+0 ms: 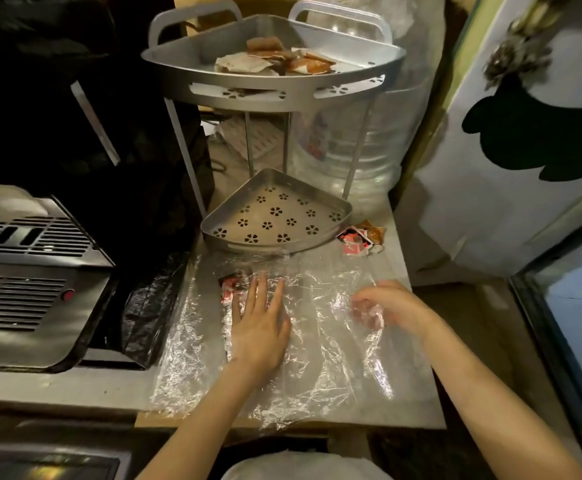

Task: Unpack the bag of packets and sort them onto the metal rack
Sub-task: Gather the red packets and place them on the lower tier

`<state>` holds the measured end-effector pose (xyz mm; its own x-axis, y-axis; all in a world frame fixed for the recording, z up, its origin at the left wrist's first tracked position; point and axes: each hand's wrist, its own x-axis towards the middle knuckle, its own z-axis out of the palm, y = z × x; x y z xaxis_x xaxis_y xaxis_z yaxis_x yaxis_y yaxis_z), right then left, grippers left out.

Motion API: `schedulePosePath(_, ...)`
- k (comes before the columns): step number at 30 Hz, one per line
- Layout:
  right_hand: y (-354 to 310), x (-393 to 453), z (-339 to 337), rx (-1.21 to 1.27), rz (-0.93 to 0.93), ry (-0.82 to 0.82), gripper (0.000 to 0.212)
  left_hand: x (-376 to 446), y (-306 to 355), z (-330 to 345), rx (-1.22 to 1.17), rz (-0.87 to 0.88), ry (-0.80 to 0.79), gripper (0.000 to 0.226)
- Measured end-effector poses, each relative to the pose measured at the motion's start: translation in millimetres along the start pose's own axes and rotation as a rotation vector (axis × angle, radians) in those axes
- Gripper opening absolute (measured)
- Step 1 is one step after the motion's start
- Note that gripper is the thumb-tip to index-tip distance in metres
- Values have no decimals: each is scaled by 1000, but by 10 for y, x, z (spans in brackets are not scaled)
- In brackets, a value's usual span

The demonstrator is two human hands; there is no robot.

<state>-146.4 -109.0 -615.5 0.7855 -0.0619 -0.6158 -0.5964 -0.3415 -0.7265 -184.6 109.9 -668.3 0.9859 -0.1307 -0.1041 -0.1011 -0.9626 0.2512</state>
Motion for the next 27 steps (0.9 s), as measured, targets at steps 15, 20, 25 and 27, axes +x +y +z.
schedulePosePath(15, -676, -335, -243, 263, -323, -199, 6, 10, -130, 75, -342, -16, 42, 60)
schedulePosePath(20, -926, -506, -234, 334, -378, -331, 5, 25, -138, 95, -303, -28, -52, 81)
schedulePosePath(25, -1095, -597, -184, 279, -444, -364, 43, 145, -115, -29, -260, -89, -149, 57)
schedulePosePath(27, -1149, -637, -168, 291, -495, -389, 16, 156, -36, -125, -392, -104, -6, 49)
